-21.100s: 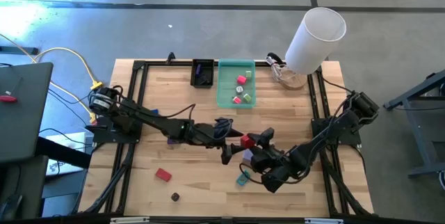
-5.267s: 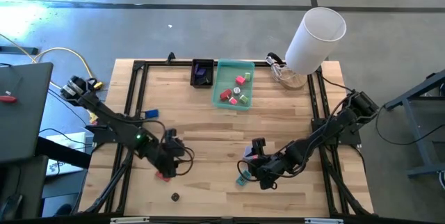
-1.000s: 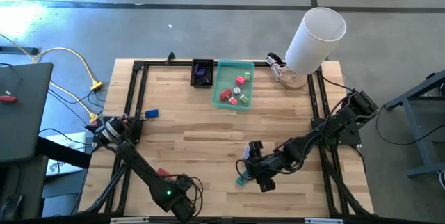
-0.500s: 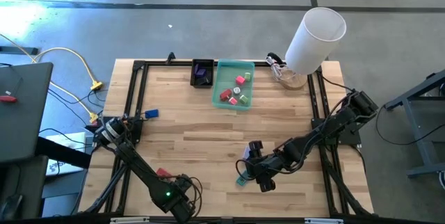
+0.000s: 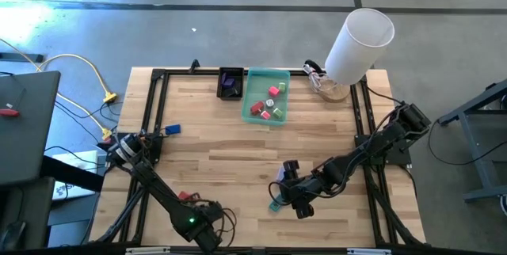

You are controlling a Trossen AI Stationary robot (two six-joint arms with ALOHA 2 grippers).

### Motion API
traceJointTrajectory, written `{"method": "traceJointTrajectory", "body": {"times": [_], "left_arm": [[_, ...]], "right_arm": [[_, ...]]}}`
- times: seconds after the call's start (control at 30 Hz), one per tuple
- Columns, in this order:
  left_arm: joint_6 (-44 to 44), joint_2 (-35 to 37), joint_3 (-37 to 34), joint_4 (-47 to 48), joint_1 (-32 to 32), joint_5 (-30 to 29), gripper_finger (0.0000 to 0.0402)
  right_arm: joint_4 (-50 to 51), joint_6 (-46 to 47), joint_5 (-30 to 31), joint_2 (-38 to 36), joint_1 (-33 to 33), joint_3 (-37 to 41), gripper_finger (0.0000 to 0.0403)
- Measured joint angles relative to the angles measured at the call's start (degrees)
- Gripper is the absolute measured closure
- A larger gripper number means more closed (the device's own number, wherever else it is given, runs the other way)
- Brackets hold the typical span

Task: Pick & Place Office items
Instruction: Put the white charger adapter into the green bin

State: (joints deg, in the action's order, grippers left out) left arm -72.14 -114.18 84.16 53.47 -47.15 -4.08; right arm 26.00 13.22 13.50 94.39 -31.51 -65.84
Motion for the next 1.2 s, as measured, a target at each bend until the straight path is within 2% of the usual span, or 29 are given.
{"method": "traceJointTrajectory", "body": {"times": [0.17,0.27,0.4,0.53,0.63,0.8,1.0,1.13,1.2], "left_arm": [[12.20,1.29,-0.02,3.07,1.97,-4.49,0.0279],[19.46,3.80,-0.02,5.39,4.59,-10.88,0.0279],[27.33,7.84,-0.02,5.40,7.96,-25.43,0.0279],[36.67,10.71,0.00,1.01,10.10,-39.54,0.0279],[47.46,11.67,0.00,-6.75,10.72,-46.52,0.0279],[71.06,11.72,-0.02,-25.12,9.52,-54.29,0.0279],[97.16,11.72,-0.02,-47.53,4.27,-57.92,0.0279],[106.84,11.71,-0.02,-54.94,0.34,-63.26,0.0279],[109.66,11.70,-0.02,-57.24,-1.44,-66.69,0.0279]], "right_arm": [[-1.56,-1.96,-0.09,0.00,0.00,-0.01,0.0151],[-2.44,-3.47,0.14,0.00,0.00,-0.01,0.0151],[-3.70,-3.19,1.55,0.00,0.00,-0.02,0.0151],[-5.23,0.14,1.46,-0.77,0.12,-0.02,0.0151],[-11.05,2.79,0.59,-1.47,0.15,-0.02,0.0151],[-23.07,1.87,-6.01,-3.08,0.11,-0.05,0.0151],[-31.84,4.58,-14.97,-3.63,-0.02,-0.10,0.0151],[-36.28,4.69,-24.42,-3.65,-0.75,-0.09,0.0151],[-35.70,4.55,-25.68,-3.65,-0.93,-0.09,0.0151]]}}
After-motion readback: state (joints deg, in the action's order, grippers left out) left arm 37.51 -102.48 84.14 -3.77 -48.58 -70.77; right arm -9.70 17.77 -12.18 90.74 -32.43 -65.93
